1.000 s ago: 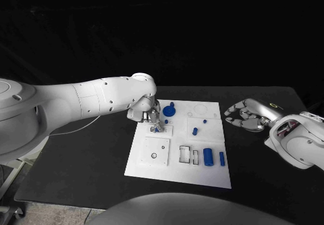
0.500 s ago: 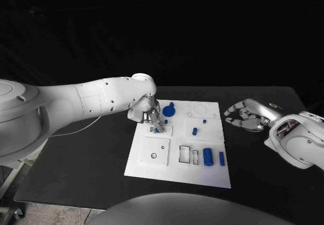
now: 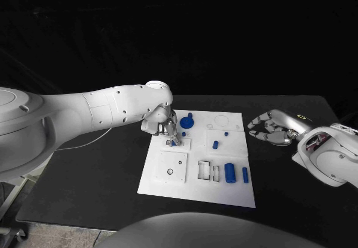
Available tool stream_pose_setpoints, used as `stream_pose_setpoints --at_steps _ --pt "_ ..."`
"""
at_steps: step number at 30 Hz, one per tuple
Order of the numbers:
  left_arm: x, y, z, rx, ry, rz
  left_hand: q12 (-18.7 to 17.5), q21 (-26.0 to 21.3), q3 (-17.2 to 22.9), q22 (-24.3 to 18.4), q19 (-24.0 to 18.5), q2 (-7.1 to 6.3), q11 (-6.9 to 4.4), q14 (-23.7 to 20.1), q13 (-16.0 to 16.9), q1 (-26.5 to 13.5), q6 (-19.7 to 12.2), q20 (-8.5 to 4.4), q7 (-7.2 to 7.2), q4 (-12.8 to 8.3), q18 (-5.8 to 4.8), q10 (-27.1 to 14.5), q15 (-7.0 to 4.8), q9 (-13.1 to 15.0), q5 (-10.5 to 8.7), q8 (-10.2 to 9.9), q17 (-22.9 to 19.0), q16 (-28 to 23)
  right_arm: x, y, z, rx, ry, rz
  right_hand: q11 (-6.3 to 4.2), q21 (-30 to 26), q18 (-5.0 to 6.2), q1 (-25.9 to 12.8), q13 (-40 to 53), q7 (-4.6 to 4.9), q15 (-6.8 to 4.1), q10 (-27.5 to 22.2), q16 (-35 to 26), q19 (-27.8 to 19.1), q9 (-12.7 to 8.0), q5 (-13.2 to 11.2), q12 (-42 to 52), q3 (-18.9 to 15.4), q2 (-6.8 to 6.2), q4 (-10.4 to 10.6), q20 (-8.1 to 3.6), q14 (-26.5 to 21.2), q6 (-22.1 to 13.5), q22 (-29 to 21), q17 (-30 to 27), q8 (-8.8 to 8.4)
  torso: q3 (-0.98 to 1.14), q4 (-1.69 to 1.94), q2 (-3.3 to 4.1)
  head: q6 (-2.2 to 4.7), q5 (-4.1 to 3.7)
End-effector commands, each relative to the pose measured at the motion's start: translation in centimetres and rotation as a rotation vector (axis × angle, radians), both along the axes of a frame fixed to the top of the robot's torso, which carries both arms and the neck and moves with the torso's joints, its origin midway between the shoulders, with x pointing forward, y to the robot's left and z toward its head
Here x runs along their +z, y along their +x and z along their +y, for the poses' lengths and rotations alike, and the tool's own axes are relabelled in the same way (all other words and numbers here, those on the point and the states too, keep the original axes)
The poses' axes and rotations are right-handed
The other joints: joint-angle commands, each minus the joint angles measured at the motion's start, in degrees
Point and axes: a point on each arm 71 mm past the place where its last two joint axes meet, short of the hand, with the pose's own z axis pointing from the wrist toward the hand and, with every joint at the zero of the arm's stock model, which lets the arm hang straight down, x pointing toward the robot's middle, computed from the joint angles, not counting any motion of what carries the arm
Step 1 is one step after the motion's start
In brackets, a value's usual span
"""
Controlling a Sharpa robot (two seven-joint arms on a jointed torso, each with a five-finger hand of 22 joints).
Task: Assemble the parts on the task board
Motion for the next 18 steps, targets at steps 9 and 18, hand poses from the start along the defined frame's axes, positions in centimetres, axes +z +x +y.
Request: stream_pose_setpoints --at_steps 9,18 --pt "-0.48 0.27 0.69 0.015 0.032 -0.020 -0.1 -0.2 0.8 10.1 -0.4 0.64 0.49 6.0 14.0 -0.7 0.1 0.06 0.34 -0.1 0.98 4.6 0.31 -0.1 -0.46 -0.4 15.1 0.1 -0.20 0.01 -0.01 0.000 -0.009 0.018 0.37 -0.3 1.12 0.4 11.9 0.12 0.26 3.0 -0.2 -0.4 0.0 0.4 -0.2 0.4 0.11 -0.1 -0.08 3.2 0.3 -0.1 3.3 -0.35 -0.01 0.00 0.00 0.01 0.14" --pt "-0.53 0.30 0.61 0.013 0.035 -0.021 -0.2 -0.2 0.9 10.2 -0.3 0.70 0.48 6.0 14.0 -0.7 0.2 0.07 0.31 -0.2 0.97 4.6 0.31 -0.1 -0.46 -0.4 15.1 0.1 -0.30 0.00 0.05 0.001 -0.011 0.024 0.38 -0.4 1.13 0.5 11.9 0.15 0.28 2.9 -0.2 -0.4 -0.1 0.4 -0.3 0.5 0.13 -0.1 -0.07 3.2 0.3 -0.1 3.3 -0.39 0.00 0.00 -0.01 0.01 0.35"
